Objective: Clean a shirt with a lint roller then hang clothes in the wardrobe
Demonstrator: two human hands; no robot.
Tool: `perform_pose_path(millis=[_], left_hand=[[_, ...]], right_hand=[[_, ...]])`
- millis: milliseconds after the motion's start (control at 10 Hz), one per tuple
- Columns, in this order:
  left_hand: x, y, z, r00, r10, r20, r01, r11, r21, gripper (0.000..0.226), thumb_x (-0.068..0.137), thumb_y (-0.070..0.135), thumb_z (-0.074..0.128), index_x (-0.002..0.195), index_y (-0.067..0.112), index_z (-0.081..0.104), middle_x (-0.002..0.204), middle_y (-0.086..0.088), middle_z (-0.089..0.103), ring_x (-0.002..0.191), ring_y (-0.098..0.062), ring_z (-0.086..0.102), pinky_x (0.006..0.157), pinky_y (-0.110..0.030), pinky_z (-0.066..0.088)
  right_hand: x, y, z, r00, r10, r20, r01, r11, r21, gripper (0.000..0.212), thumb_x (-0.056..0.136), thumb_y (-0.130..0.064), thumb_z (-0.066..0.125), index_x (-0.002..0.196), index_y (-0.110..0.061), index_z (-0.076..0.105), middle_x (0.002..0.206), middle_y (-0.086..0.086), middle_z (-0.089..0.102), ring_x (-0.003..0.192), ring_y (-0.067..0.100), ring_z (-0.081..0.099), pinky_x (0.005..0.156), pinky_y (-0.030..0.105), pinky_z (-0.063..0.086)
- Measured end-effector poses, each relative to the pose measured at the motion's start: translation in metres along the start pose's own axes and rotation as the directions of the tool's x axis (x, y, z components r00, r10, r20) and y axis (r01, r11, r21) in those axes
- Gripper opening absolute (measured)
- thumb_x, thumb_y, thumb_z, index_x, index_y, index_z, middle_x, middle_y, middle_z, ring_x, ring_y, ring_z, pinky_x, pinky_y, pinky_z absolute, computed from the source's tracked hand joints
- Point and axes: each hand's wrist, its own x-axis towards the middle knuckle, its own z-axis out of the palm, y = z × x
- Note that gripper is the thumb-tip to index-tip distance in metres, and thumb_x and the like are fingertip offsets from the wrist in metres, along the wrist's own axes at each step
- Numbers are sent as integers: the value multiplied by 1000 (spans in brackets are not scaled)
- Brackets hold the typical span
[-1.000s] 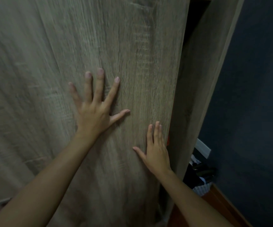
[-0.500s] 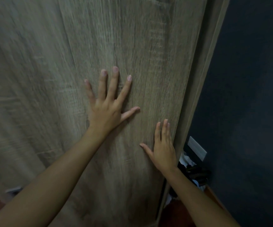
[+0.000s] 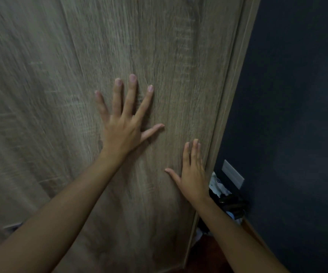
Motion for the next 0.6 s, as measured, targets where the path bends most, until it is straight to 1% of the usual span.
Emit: perform_pose_path(millis=[100,200,300,400,500,600], left_hand=[[1,0,-2,1000,-3,11,3,1000,2,84,82,79,36,146,24,37,148,-17,39,133,-43,40,99,-72,27],[1,1,-2,1000,-2,28,2,1000,17,84,83,79,35,147,24,36,149,-17,39,133,-42,40,99,-72,27],[2,-1,-7,994,-10,106,8,1000,24,84,85,77,31,150,24,29,152,-18,34,137,-44,34,102,-72,22],[4,1,-23,962,5,273,1,1000,-21,80,90,70,29,153,23,15,158,-17,19,143,-43,19,107,-69,10],[4,-6,-41,921,-5,388,41,996,-83,74,93,59,32,153,21,10,160,-14,11,146,-37,11,111,-65,7],[-33,-7,-75,901,-10,433,91,982,-167,70,93,53,32,152,19,13,159,-14,17,146,-35,16,113,-62,18]], right_hand=[[0,1,-1,1000,-7,3,7,1000,-9,107,86,-70,43,147,-20,-29,154,3,-36,146,19,-24,116,37,-7],[0,0,-2,1000,-2,0,2,1000,-10,106,86,-70,43,148,-19,-27,156,6,-30,146,20,-22,117,38,-5],[-2,0,-7,1000,-11,10,11,1000,-4,106,86,-67,47,149,-19,-25,158,7,-24,148,23,-15,120,41,3],[-6,-4,-20,1000,-8,30,9,1000,-26,105,88,-58,54,150,-19,-22,159,7,-22,148,25,-11,120,45,11],[-11,-12,-35,995,40,86,-41,999,17,97,91,-54,51,151,-20,-18,160,4,-20,148,24,-13,120,43,5],[-43,-15,-45,982,42,183,-45,999,13,90,94,-57,42,152,-17,-13,161,3,-15,148,25,-13,121,46,5]])
